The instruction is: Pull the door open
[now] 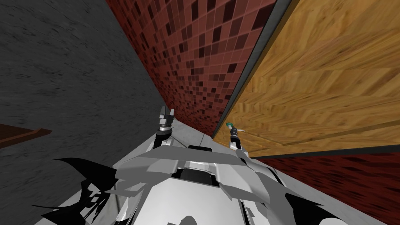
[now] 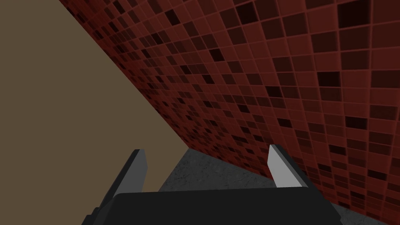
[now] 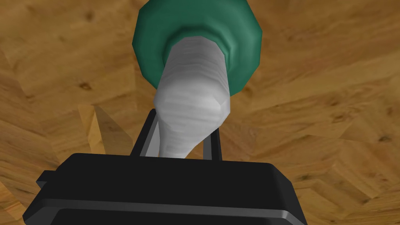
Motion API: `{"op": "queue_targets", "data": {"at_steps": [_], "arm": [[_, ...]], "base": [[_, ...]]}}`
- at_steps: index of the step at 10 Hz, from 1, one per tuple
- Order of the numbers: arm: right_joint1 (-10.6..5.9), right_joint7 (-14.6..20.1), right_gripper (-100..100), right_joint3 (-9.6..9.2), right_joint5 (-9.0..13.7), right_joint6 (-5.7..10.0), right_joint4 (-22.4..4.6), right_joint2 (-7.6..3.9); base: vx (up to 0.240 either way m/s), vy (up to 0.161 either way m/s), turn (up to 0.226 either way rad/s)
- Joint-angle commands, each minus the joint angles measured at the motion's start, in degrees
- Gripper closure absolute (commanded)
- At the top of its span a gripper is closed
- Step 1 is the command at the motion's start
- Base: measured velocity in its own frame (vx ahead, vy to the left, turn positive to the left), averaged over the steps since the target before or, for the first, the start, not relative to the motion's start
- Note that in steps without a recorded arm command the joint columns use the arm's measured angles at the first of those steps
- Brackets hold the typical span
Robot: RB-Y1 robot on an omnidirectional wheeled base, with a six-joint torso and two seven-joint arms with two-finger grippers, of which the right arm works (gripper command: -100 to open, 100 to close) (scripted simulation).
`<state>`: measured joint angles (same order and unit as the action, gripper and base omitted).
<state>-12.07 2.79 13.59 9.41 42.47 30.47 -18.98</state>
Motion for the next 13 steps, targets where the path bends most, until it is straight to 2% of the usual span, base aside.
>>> {"op": "queue_targets", "data": {"at_steps": [1,2,5,11,12,13], "arm": [[-0.07,-0.07,100,-0.05,-0.04,0.12,0.09,0.02],[-0.07,-0.07,100,-0.05,-0.04,0.12,0.09,0.02],[0.41,1.80,100,-1.59,-0.84,0.27,0.23,-0.69],[1.43,7.20,100,-6.25,-3.30,1.19,1.07,-2.85],[1.52,7.69,100,-6.68,-3.52,1.27,1.15,-3.05],[1.71,7.21,100,-6.24,-3.28,0.69,1.49,-2.86]], "base": [[-0.008,0.002,0.000],[0.000,0.000,0.000],[-0.164,-0.034,0.097],[-0.234,-0.066,0.150],[-0.253,-0.087,0.110],[-0.111,-0.032,0.034]]}}
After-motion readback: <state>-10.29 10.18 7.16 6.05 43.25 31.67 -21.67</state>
